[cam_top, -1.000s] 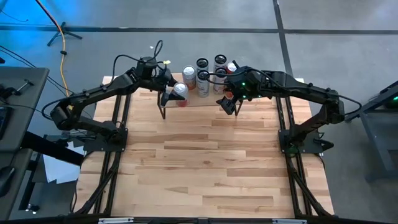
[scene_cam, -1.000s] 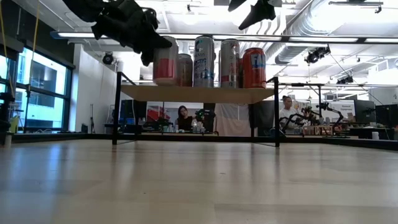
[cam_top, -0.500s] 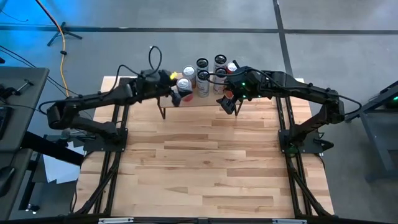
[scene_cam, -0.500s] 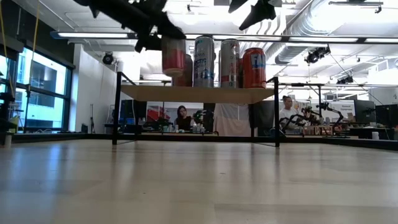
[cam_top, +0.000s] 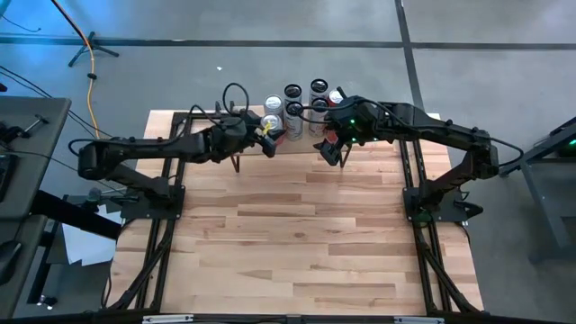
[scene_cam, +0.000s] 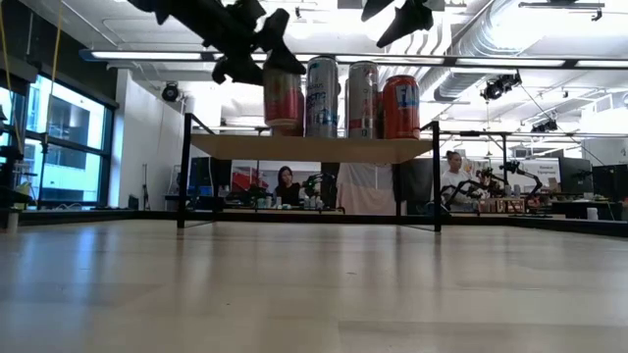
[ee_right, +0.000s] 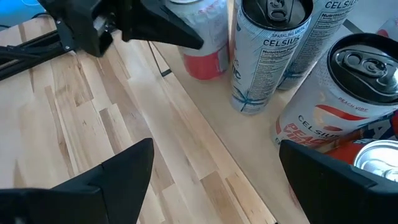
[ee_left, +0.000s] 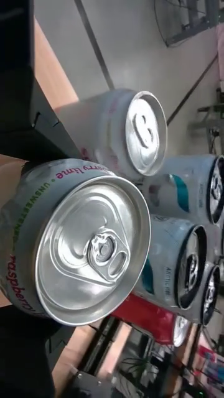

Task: Place canned beverage on shelf
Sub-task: Put the silver soda can on the shelf

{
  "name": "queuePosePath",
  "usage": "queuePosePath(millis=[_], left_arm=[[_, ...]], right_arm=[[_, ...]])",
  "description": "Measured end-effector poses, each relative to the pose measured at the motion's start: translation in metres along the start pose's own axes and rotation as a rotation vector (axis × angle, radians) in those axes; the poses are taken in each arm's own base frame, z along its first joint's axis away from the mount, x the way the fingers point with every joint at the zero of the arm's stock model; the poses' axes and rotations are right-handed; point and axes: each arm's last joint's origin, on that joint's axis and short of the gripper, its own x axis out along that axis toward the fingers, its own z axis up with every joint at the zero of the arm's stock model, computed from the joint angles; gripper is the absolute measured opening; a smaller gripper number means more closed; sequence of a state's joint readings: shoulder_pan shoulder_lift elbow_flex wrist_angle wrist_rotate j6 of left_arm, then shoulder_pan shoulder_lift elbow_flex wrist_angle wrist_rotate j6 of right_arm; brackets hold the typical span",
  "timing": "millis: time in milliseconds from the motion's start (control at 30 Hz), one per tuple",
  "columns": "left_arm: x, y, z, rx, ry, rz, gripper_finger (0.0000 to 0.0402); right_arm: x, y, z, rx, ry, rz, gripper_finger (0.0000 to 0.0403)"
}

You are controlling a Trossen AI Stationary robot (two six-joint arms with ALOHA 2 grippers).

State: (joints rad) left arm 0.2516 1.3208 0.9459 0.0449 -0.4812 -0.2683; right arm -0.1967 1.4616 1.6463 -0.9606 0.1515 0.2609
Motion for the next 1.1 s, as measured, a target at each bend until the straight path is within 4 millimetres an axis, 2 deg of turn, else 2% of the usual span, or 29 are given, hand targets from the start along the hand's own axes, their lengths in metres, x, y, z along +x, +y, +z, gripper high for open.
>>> queuePosePath(millis=[367,700,900,1100], left_arm=[[0.013,-0.002,-0.013,0.017,0.049,0.026,0.0247],[0.016,-0.003,-0.014,0.009,0.048,0.023,0.0276],[0.016,-0.004,-0.014,0.040,0.046,0.016,0.0279],[0.016,-0.003,-0.014,-0.014,0.047,0.019,0.0280]], right_arm=[[0.000,0.000,0.000,0.000,-0.001,-0.002,0.0334],[0.000,0.000,0.000,0.000,0.000,-0.001,0.0334],[0.000,0.000,0.000,0.000,0.000,-0.001,0.0334],[0.000,0.000,0.000,0.000,0.000,-0.001,0.0334]])
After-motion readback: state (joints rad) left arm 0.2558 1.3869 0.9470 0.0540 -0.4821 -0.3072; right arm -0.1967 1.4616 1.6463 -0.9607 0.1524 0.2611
